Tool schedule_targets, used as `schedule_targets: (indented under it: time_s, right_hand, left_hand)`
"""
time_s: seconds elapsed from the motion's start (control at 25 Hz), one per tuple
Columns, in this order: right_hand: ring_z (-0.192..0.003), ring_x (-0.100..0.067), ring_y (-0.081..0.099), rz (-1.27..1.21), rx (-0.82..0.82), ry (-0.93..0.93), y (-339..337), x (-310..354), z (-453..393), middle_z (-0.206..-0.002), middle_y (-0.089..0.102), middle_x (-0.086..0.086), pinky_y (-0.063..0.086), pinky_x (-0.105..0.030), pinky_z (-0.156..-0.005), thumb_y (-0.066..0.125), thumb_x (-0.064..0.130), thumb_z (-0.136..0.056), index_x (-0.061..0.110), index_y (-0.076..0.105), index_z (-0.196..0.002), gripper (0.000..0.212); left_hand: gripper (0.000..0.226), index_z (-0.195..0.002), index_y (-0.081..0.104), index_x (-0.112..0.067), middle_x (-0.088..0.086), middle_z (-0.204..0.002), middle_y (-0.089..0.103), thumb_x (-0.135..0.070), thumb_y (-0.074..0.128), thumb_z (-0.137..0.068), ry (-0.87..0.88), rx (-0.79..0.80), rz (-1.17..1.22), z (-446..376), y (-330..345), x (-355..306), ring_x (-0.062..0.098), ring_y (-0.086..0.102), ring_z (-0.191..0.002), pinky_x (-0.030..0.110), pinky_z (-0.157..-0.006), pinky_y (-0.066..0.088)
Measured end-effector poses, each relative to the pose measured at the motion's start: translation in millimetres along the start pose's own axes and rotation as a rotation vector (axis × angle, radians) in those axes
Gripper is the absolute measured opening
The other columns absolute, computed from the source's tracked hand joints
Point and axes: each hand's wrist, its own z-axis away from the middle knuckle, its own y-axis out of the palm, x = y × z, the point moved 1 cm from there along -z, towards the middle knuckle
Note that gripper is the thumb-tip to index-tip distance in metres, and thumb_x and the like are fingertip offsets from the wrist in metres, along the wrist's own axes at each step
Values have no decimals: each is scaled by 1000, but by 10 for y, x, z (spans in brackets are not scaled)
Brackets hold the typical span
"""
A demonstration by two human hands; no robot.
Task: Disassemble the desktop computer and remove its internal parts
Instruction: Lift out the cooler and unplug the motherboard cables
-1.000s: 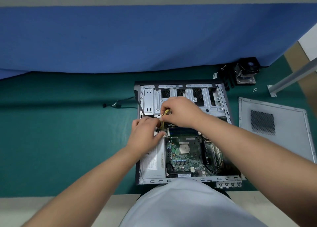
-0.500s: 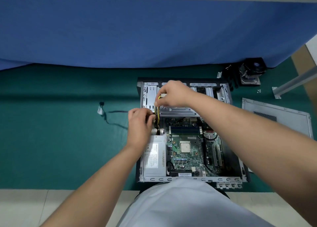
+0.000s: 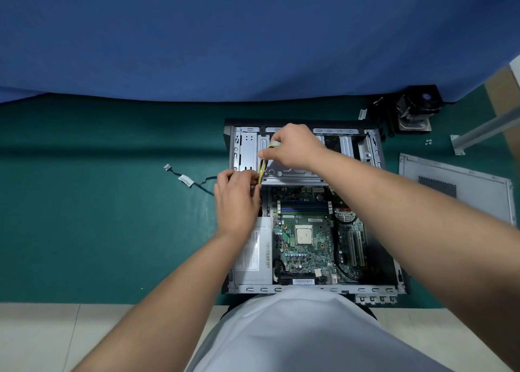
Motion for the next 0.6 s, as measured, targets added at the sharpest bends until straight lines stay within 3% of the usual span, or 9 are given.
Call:
schedule_targets:
  time_s: [0.28,0.44,0.6]
  right_hand:
    - [-65,-22,68,1,14,96,7,-116,-41,-65,67,-4,42,-24,-52,73,52,-87,8,71,-77,46]
    - [-72,-27,69,1,-1,136,37,-73,-86,-78,70,-9,57,-34,-71,73,48,-87,9,70,-79,40]
    - [-89,-28,67,0,-16,159,107,-58,-140,-88,68,-8,54,-33,-75,73,44,-90,11,70,-87,33]
  left_hand:
    - [33,-125,73,-13,7,-110,64,-14,74,-92,154,1,-144,5,5,35,34,48,-114,49,-91,44]
    - [53,-140,61,-16,3,-136,60,-12,75,-89,325,65,-226,-119,-47,125,30,48,-126,44,-96,40]
    - [54,-139,62,-16,-5,-151,54,-24,78,-88,556,154,-430,-298,-105,195,26,49,-136,42,-102,39]
